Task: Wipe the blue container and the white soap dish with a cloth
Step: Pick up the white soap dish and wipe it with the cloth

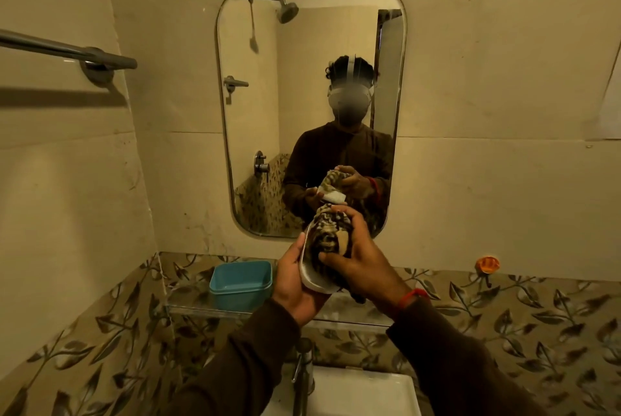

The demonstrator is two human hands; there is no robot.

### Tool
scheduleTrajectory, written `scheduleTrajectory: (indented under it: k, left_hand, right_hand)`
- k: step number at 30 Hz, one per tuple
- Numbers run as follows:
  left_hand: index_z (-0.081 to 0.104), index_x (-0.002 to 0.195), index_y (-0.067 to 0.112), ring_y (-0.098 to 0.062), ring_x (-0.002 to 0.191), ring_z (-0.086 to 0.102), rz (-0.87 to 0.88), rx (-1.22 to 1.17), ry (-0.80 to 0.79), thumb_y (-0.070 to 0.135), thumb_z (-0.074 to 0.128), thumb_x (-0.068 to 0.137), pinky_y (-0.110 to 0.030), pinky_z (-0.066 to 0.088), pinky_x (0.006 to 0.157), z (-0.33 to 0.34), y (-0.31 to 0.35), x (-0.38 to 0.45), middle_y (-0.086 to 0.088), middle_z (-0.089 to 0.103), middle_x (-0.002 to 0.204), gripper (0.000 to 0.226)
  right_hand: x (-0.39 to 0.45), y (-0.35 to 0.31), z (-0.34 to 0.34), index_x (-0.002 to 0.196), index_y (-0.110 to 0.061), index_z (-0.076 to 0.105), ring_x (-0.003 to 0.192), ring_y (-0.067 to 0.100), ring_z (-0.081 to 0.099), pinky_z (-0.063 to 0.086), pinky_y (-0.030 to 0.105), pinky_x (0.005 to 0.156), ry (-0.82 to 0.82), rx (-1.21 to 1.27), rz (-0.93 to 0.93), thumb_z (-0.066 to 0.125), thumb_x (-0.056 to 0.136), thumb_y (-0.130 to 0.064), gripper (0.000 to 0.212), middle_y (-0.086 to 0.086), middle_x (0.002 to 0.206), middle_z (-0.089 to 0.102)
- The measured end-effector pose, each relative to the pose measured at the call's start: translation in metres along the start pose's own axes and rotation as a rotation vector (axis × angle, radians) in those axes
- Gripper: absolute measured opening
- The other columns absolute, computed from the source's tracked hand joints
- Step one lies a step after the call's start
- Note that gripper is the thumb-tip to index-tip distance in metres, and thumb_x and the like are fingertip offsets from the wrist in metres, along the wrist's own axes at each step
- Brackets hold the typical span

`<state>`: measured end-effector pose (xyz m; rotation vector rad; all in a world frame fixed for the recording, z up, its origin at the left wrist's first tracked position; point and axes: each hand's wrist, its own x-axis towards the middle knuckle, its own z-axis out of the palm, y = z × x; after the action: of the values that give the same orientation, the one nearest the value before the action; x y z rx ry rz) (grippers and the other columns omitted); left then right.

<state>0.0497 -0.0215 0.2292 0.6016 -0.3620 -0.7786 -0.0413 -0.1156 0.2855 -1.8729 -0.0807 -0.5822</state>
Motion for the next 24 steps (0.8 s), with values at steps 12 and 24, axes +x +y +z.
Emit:
scheduleTrajectory:
  k: [12, 24]
  left_hand:
    - [0.065, 0.132, 0.012, -0.036, 0.119, 0.065, 0.042, -0.005, 0.023, 0.049, 0.046, 0.098, -0.049, 0.059, 0.087, 0.016, -0.013, -0.010, -0.021, 0.063, 0.136, 0.054]
    - [0.052, 0.145, 0.025, -0.034, 0.130, 0.058, 0.097, 0.105, 0.040, 0.056, 0.045, 0.101, -0.048, 0.056, 0.091, 0.021, -0.008, -0.013, -0.016, 0.059, 0.143, 0.055]
  right_hand:
    - [0.010, -0.003, 0.001, 0.134, -0.030, 0.053, 0.115, 0.024, 0.043, 0.039, 0.037, 0.095, 0.121, -1.088, -0.240, 0.050, 0.097, -0.034, 0.038, 0.003, 0.125, 0.056]
    - [0.007, -0.004, 0.008, 0.139, -0.019, 0.039, 0.120, 0.027, 0.037, 0.032, 0.040, 0.098, 0.041, -1.150, -0.201, 0.058, 0.087, -0.017, 0.055, 0.004, 0.136, 0.046]
